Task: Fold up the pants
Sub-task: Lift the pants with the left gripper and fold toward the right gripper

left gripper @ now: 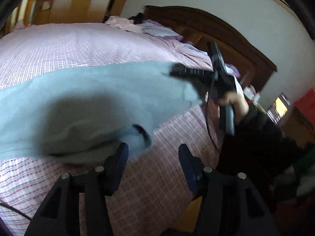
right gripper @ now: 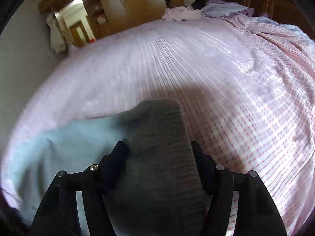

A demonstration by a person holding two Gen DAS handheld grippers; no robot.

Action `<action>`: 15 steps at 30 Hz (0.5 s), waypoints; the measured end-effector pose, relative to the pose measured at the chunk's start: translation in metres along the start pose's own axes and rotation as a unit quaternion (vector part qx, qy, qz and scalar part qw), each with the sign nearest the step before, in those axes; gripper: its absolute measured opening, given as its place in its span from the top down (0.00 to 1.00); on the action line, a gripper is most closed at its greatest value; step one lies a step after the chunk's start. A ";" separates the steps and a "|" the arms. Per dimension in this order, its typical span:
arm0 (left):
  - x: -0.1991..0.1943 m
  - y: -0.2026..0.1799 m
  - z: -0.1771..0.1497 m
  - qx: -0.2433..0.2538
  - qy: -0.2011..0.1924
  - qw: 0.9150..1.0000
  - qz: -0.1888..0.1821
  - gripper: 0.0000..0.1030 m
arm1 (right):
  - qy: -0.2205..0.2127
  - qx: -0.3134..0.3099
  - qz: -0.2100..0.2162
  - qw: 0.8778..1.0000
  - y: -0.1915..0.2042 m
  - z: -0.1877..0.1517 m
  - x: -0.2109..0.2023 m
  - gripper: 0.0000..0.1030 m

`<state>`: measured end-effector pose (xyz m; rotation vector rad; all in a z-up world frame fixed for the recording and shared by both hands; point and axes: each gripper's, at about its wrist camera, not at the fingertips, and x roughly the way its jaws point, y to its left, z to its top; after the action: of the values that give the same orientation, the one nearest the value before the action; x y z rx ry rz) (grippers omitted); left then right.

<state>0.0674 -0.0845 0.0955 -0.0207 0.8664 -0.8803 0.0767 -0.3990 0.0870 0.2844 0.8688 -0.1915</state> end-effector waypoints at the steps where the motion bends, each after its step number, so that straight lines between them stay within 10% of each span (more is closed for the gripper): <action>1: 0.004 0.002 0.005 -0.018 -0.003 1.000 0.004 0.53 | -0.002 -0.028 -0.017 0.999 0.008 -0.003 0.003 0.44; 4: 0.011 0.002 0.017 -0.074 -0.003 0.997 -0.009 0.63 | -0.022 -0.066 -0.030 0.997 0.016 -0.007 0.001 0.50; 7: 0.018 0.008 0.024 -0.109 0.010 0.994 -0.009 0.97 | -0.023 -0.051 -0.014 0.998 0.011 -0.008 -0.003 0.56; 15: 0.007 0.002 -0.004 -0.089 0.012 0.996 0.007 0.98 | -0.036 -0.037 -0.004 0.999 0.005 -0.003 -0.007 0.63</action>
<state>0.0688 -0.0867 0.0874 -0.1601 0.9640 -0.7891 0.0714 -0.3933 0.0909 0.2027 0.8037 -0.1760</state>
